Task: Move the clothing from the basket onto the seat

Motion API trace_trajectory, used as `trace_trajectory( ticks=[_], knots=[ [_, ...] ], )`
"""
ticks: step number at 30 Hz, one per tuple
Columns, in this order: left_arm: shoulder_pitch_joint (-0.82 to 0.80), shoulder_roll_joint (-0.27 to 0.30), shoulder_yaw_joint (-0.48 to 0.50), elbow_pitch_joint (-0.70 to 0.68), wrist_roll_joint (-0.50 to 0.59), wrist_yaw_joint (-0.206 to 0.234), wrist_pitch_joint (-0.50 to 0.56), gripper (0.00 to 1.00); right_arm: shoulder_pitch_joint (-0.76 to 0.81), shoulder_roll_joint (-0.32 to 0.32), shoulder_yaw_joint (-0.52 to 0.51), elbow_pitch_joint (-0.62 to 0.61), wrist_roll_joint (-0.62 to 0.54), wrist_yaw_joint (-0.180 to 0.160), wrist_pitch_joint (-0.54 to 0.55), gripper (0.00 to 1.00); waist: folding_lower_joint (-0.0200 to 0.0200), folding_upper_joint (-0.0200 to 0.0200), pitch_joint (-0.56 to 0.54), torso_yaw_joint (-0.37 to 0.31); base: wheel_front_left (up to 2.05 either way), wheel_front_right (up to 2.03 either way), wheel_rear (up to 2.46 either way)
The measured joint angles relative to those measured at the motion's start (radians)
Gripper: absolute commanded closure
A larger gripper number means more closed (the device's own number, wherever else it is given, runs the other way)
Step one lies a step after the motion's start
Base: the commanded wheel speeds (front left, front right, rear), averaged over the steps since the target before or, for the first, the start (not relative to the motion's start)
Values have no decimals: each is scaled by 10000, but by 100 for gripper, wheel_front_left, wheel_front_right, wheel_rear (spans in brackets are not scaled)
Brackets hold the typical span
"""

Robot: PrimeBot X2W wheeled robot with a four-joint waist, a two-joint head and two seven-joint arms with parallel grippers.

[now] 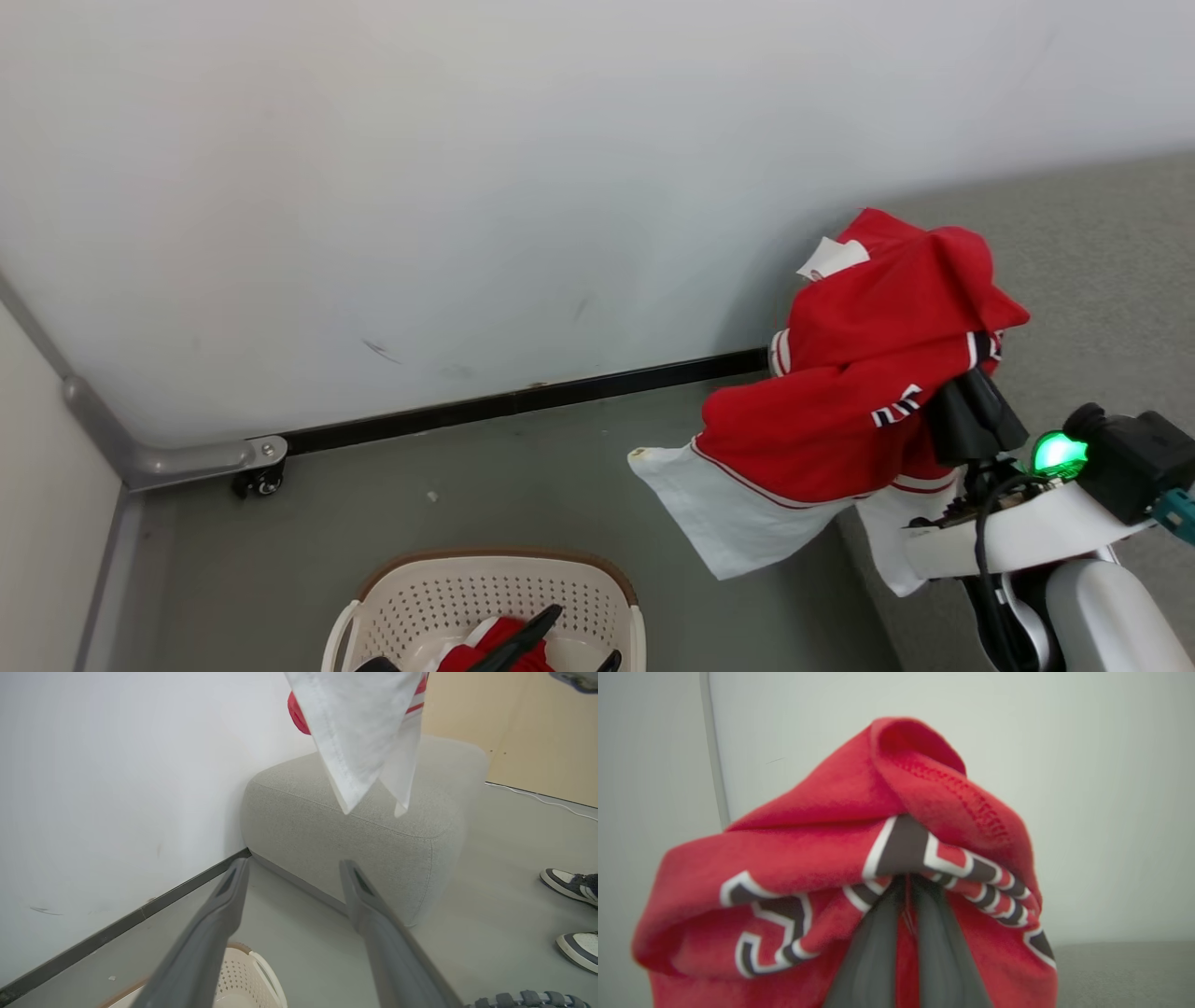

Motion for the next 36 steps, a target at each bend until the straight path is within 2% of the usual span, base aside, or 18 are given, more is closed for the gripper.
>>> trace_trajectory(
  ticks=[9, 23, 32, 36],
  knots=[
    [-1, -10, -288, -44, -25, 0, 0, 0, 288, -6, -815, -244, -100, 0, 0, 100, 0, 0, 63, -522, 0, 0, 0],
    [-47, -6, -604, -94, -102, 0, 0, 0, 641, 15, -1463, -548, -280, 0, 0, 100, 0, 0, 187, -1495, 0, 0, 0],
    [-58, 15, -652, -117, -107, 0, 0, 0, 977, 69, -1885, -554, -280, 0, 0, 100, 0, 0, 333, -2109, 0, 0, 0],
    [-87, 65, -738, -134, -107, 0, 0, 0, 1084, 148, -2393, -374, -12, 0, 0, 100, 0, 0, 411, -2380, 0, 0, 0]
  ],
)
